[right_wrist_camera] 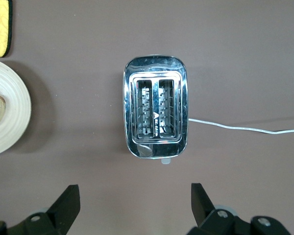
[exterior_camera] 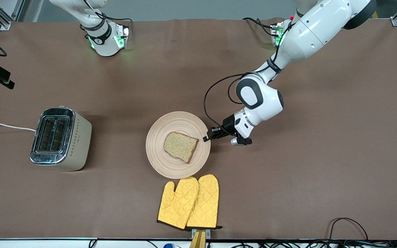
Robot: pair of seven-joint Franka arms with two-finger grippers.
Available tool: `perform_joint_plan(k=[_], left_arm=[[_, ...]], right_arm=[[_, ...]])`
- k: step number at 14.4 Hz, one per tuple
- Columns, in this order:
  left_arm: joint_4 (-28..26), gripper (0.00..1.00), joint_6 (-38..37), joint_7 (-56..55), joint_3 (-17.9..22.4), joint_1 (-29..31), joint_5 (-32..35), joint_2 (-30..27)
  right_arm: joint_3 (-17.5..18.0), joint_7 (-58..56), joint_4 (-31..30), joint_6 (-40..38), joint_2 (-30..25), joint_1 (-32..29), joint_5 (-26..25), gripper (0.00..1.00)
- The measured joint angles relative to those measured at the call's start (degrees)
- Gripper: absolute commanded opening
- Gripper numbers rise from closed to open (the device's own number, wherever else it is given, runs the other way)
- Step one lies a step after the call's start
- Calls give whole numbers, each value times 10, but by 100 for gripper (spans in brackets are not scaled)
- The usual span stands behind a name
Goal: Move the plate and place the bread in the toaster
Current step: 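Drag the plate with the left gripper toward the table's middle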
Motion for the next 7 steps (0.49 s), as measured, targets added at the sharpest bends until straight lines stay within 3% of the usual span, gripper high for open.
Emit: perform_joint_plan(k=[2,3,4,5,6,7], left_arm=[[-10,4,25,0,0,-14,-9,2],[-15,12,30,0,0,-16,-10,2],[-16,29,30,0,0,-16,-11,2],[-17,59,30,0,0,-16,-11,2],[-20,83,31,0,1,-15,-11,2],[-23,97,31,0,2,-13,-11,2]], right_arm=[[1,0,-1,-2,5,0,0,100],[1,0,-1,-2,12,1,1,100],[3,0,-2,-1,22,4,2,100],[4,0,-5,4,35,11,9,100],[4,9,-9,15,48,21,24,100],[5,35,-17,34,61,33,42,100]])
